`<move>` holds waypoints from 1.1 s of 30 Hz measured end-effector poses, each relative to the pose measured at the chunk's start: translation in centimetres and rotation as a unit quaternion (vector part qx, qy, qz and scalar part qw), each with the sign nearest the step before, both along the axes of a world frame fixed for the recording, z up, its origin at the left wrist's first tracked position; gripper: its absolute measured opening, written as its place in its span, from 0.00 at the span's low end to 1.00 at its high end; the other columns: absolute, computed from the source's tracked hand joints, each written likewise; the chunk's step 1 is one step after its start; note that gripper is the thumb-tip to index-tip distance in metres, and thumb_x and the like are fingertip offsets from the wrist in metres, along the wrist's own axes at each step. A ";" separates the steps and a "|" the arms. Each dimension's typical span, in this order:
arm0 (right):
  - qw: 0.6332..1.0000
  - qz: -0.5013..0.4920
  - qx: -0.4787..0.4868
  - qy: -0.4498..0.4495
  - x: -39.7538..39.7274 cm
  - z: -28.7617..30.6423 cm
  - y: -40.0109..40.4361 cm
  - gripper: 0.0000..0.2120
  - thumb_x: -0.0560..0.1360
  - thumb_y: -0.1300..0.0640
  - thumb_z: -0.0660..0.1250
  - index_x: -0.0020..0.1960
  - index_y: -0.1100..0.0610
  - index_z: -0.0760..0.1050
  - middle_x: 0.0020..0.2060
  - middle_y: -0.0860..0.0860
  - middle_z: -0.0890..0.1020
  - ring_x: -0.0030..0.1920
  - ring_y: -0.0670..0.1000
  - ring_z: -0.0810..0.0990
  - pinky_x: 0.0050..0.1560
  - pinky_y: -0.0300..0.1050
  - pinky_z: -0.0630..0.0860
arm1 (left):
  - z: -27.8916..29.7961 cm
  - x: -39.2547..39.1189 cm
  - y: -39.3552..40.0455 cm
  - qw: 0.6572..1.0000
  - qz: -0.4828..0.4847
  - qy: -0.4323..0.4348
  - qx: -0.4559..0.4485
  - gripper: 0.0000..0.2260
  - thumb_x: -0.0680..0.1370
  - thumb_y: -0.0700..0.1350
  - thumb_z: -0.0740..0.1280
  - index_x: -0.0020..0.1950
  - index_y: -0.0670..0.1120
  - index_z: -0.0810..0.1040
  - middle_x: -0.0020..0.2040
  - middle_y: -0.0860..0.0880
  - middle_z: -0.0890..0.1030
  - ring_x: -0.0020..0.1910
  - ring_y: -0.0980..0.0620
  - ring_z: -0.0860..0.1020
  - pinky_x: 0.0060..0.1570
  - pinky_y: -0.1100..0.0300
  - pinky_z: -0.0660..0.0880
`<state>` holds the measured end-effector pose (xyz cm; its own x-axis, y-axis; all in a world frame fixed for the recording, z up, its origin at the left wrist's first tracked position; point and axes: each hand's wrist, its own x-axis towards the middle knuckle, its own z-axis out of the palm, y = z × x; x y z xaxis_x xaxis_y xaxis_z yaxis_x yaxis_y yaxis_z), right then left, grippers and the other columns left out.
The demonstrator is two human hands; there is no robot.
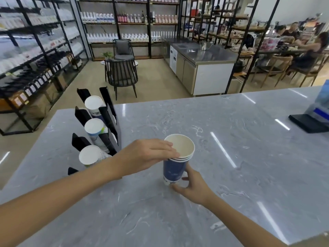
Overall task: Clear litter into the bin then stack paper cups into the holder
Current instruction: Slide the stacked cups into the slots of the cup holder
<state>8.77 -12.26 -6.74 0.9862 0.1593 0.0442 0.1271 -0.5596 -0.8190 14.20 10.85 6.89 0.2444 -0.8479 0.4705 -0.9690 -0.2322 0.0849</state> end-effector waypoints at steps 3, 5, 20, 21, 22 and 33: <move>1.000 0.021 -0.001 -0.016 2.0 2.4 1.4 0.39 0.71 0.45 0.76 0.76 0.46 0.61 0.71 0.44 0.75 0.68 0.47 0.76 0.65 0.49 0.79 | 2.2 1.1 2.0 1.000 0.022 -0.021 -0.009 0.14 0.79 0.36 0.68 0.65 0.41 0.81 0.64 0.46 0.82 0.66 0.47 0.79 0.63 0.49 0.78; 0.999 0.033 0.004 -0.038 3.1 3.7 2.3 0.36 0.71 0.44 0.76 0.74 0.47 0.64 0.69 0.44 0.76 0.67 0.46 0.77 0.62 0.46 0.81 | 3.7 1.8 3.4 0.998 0.047 -0.024 -0.025 0.15 0.79 0.36 0.69 0.66 0.41 0.80 0.66 0.46 0.81 0.67 0.48 0.78 0.65 0.50 0.77; 0.972 0.050 0.179 -0.143 8.7 13.1 9.6 0.28 0.77 0.54 0.72 0.71 0.41 0.63 0.60 0.43 0.77 0.58 0.49 0.82 0.48 0.52 0.86 | 10.7 5.2 14.6 0.952 0.254 -0.088 -0.149 0.19 0.81 0.39 0.66 0.73 0.45 0.73 0.69 0.47 0.76 0.67 0.48 0.76 0.64 0.47 0.76; 0.969 0.044 0.189 -0.152 9.2 14.0 10.0 0.28 0.78 0.55 0.72 0.71 0.41 0.63 0.61 0.44 0.76 0.58 0.50 0.82 0.49 0.55 0.85 | 10.9 5.5 15.2 0.947 0.275 -0.079 -0.149 0.20 0.82 0.40 0.66 0.74 0.46 0.73 0.69 0.48 0.75 0.67 0.49 0.76 0.64 0.49 0.76; 0.965 0.038 0.203 -0.162 9.6 14.8 10.5 0.26 0.78 0.56 0.71 0.70 0.41 0.63 0.62 0.45 0.75 0.58 0.50 0.82 0.49 0.57 0.85 | 11.0 5.7 15.8 0.942 0.293 -0.062 -0.152 0.21 0.81 0.39 0.66 0.74 0.47 0.72 0.69 0.49 0.75 0.66 0.51 0.75 0.64 0.54 0.76; 0.927 0.035 0.201 -0.315 14.9 24.3 15.8 0.23 0.78 0.51 0.71 0.69 0.48 0.68 0.63 0.45 0.75 0.63 0.41 0.76 0.50 0.40 0.83 | 9.7 8.6 18.2 0.884 0.415 0.139 -0.164 0.33 0.77 0.48 0.73 0.79 0.53 0.64 0.60 0.53 0.80 0.51 0.60 0.80 0.51 0.71 0.74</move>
<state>23.67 3.56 17.53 0.7332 0.0676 0.6767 0.6746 -0.1984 -0.7111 22.84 29.07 16.61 0.8637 -0.1500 0.4812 -0.4063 -0.7721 0.4887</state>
